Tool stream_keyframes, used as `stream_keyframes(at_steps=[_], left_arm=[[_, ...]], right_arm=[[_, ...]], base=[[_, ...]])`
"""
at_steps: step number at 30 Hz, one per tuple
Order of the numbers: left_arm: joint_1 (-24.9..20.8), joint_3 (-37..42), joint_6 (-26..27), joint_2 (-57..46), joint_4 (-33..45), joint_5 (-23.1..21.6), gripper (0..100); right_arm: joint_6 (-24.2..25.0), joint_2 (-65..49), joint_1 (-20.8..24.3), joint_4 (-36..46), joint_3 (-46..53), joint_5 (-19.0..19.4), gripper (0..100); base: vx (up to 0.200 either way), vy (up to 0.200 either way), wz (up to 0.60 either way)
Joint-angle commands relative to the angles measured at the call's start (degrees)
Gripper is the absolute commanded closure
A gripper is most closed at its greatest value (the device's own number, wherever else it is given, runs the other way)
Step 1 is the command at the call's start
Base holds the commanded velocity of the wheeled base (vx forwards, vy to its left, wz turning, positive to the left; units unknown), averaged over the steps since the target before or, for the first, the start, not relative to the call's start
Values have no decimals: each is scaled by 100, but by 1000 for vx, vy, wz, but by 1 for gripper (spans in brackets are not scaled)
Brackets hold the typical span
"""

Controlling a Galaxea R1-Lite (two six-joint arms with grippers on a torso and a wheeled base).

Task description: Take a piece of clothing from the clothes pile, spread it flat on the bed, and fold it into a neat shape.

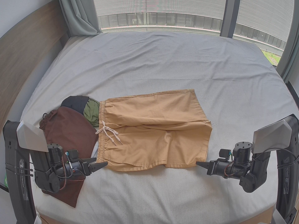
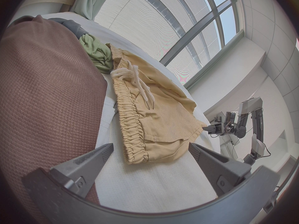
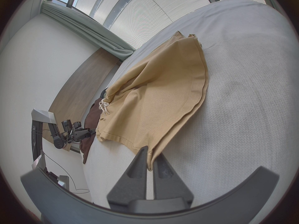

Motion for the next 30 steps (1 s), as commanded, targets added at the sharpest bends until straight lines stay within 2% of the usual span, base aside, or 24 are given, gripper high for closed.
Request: stream_keyframes(at_steps=[1, 14, 15, 21, 30], left_arm=[[-70, -13, -59, 68, -3, 2, 0], [-176, -215, -191, 191, -3, 169, 0], [-167, -242, -191, 200, -3, 169, 100], [-167, -268, -217, 217, -3, 169, 100], [-97, -215, -156, 173, -12, 160, 100]], right_arm=[[-5, -4, 3, -5, 8, -2, 100], [-40, -4, -32, -5, 16, -2, 100], [-76, -4, -32, -5, 25, -2, 100], [-287, -4, -128, 3, 104, 25, 100], [-963, -13, -498, 3, 368, 95, 100]], base=[[0, 0, 0], [0, 0, 0], [0, 0, 0], [0, 0, 0], [0, 0, 0]])
